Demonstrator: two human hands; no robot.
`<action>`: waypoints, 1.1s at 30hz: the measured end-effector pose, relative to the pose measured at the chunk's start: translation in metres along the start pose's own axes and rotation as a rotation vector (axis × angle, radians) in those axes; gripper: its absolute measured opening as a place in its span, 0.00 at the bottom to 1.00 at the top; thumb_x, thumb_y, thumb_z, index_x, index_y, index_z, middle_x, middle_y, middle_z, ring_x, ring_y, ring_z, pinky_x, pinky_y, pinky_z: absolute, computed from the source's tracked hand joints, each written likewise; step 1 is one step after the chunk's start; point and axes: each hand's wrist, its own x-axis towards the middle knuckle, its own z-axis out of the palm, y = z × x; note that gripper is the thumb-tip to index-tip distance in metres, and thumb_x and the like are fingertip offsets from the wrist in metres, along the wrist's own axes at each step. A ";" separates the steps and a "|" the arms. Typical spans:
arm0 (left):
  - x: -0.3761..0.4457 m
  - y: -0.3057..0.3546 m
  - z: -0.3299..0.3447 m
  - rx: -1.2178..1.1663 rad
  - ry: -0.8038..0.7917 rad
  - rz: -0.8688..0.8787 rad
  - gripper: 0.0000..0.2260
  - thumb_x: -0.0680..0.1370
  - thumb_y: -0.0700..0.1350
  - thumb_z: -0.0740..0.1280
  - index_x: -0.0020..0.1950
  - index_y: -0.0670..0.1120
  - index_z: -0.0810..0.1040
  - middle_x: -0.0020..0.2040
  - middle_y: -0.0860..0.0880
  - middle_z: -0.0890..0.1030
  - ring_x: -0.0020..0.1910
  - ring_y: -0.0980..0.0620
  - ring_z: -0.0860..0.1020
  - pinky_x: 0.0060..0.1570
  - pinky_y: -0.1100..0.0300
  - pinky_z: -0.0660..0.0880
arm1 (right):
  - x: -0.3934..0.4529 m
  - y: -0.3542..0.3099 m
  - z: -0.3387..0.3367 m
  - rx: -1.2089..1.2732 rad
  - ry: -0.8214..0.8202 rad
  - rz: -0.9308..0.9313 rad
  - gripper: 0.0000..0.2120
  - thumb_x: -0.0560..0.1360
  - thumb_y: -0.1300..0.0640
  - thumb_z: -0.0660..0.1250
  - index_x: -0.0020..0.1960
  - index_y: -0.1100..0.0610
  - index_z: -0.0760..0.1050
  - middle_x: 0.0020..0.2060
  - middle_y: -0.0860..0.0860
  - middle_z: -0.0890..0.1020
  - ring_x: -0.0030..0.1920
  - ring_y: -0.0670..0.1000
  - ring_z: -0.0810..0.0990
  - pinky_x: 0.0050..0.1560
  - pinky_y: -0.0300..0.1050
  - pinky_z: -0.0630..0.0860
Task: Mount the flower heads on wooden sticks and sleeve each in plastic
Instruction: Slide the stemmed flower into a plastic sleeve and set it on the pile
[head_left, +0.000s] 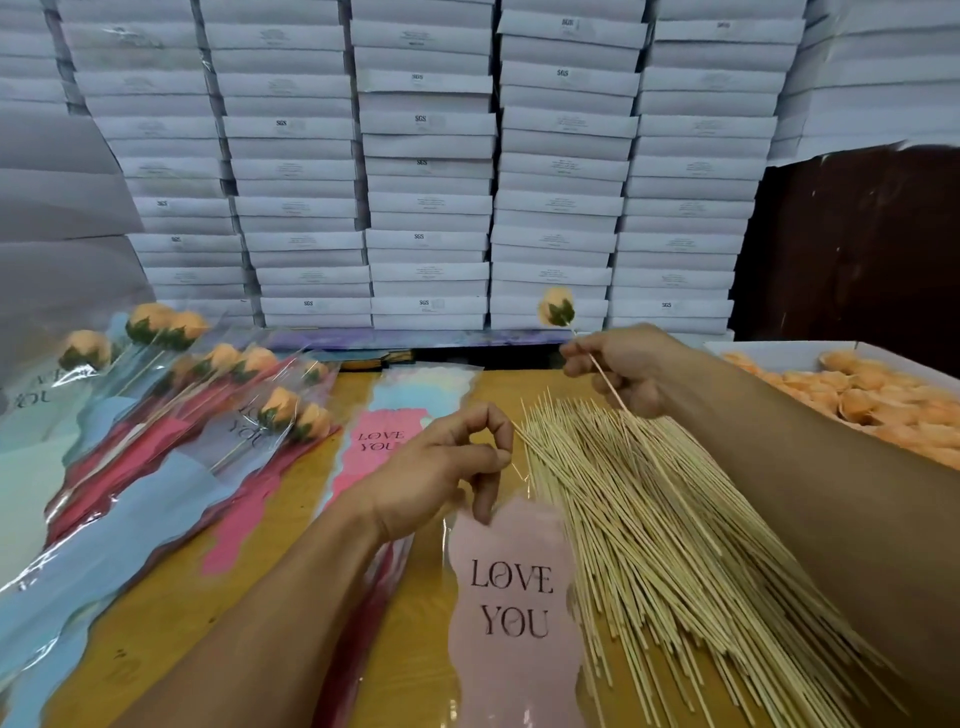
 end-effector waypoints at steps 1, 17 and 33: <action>0.000 0.000 0.000 -0.033 -0.031 -0.004 0.03 0.75 0.41 0.64 0.44 0.49 0.74 0.30 0.44 0.73 0.29 0.50 0.71 0.31 0.63 0.67 | 0.006 -0.005 0.004 0.001 0.010 -0.006 0.10 0.84 0.58 0.59 0.52 0.59 0.78 0.25 0.49 0.80 0.19 0.43 0.61 0.20 0.35 0.55; -0.002 0.000 0.009 -0.241 -0.283 0.004 0.04 0.76 0.34 0.63 0.47 0.42 0.70 0.29 0.49 0.70 0.29 0.55 0.67 0.31 0.65 0.65 | 0.043 -0.019 0.048 0.111 0.243 -0.063 0.09 0.84 0.63 0.58 0.57 0.62 0.77 0.34 0.57 0.83 0.26 0.48 0.59 0.18 0.32 0.56; 0.007 -0.010 0.004 -0.116 -0.078 0.091 0.05 0.77 0.38 0.67 0.45 0.48 0.77 0.32 0.48 0.75 0.32 0.52 0.73 0.38 0.62 0.73 | -0.009 0.020 0.040 0.142 0.020 -0.082 0.05 0.82 0.61 0.63 0.51 0.63 0.76 0.29 0.55 0.84 0.22 0.46 0.72 0.21 0.37 0.70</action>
